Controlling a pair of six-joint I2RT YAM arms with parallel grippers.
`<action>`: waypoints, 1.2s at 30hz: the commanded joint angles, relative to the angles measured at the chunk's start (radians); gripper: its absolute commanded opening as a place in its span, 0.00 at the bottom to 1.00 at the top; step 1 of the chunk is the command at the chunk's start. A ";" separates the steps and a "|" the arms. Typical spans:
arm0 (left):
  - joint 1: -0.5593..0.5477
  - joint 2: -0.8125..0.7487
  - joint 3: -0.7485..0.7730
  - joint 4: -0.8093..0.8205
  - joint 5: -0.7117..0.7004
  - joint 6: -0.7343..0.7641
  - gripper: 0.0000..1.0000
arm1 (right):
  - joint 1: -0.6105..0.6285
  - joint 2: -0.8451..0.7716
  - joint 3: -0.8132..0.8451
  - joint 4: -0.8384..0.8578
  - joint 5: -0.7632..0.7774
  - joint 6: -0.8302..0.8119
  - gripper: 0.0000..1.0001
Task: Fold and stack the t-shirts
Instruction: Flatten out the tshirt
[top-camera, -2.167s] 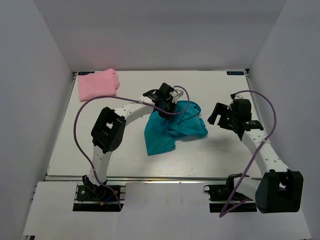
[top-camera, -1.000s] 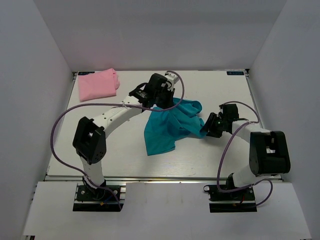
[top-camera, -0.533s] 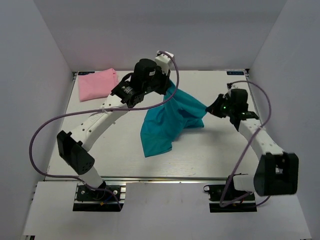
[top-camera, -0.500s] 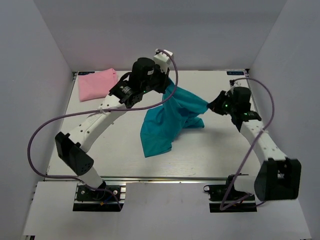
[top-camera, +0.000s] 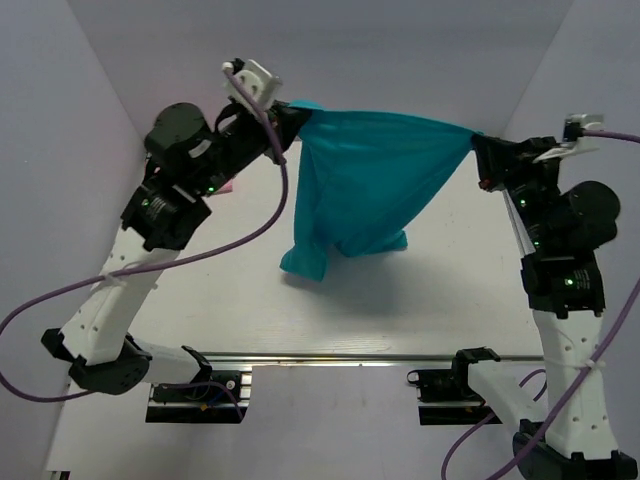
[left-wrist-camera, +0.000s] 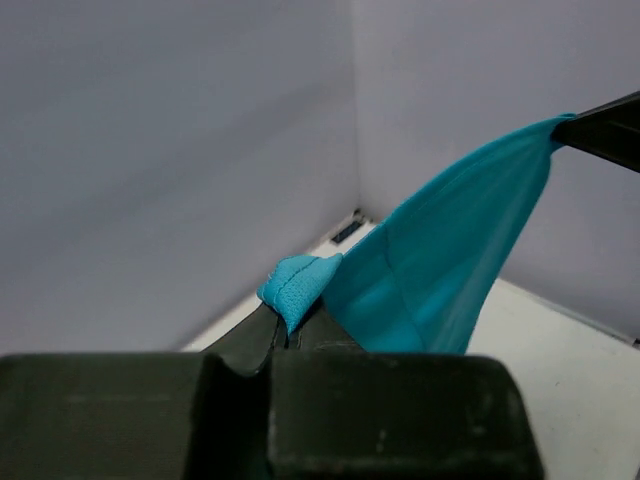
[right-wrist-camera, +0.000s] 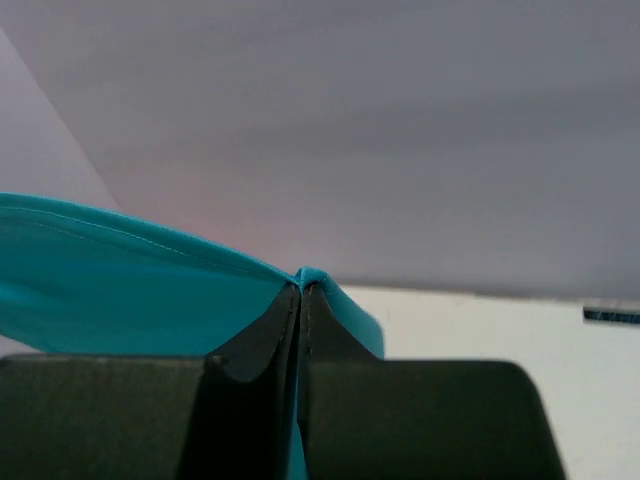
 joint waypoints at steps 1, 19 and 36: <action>-0.002 -0.081 0.069 0.026 0.111 0.051 0.00 | -0.009 -0.040 0.106 0.024 0.022 -0.079 0.00; 0.018 -0.118 0.168 0.065 0.194 -0.004 0.00 | -0.009 -0.011 0.470 0.054 0.011 -0.165 0.00; 0.124 0.604 -0.068 0.107 -0.269 -0.168 0.00 | -0.009 0.481 -0.133 0.225 0.207 -0.027 0.00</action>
